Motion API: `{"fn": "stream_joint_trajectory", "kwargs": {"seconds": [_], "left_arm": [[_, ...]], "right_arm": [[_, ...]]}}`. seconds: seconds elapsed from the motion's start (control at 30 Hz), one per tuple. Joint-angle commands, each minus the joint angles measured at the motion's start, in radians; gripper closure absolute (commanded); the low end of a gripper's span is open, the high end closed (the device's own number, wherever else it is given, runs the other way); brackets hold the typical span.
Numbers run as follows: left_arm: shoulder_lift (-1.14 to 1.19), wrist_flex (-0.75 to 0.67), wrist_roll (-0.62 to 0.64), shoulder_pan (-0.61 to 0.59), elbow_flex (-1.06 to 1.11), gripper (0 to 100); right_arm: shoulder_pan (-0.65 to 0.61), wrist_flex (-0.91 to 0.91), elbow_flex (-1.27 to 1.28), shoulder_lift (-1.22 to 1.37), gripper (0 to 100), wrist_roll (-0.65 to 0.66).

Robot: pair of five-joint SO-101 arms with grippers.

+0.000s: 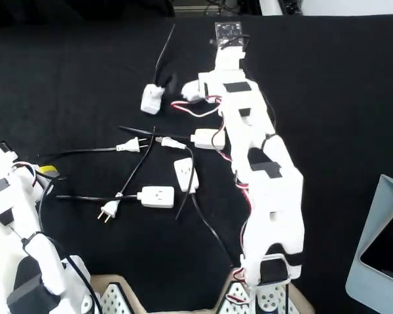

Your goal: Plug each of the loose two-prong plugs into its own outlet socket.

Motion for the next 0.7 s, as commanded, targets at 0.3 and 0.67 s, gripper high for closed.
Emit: {"fn": "stream_joint_trajectory", "kwargs": {"seconds": [0.3, 0.67], "left_arm": [[-0.028, -0.015, 0.002, -0.005, -0.007, 68], [-0.028, -0.017, 0.002, -0.005, -0.007, 68]], "right_arm": [[0.060, 0.256, -0.438, 0.179, 84.0, -0.021], [0.097, 0.560, -0.779, 0.179, 82.7, -0.204]]}}
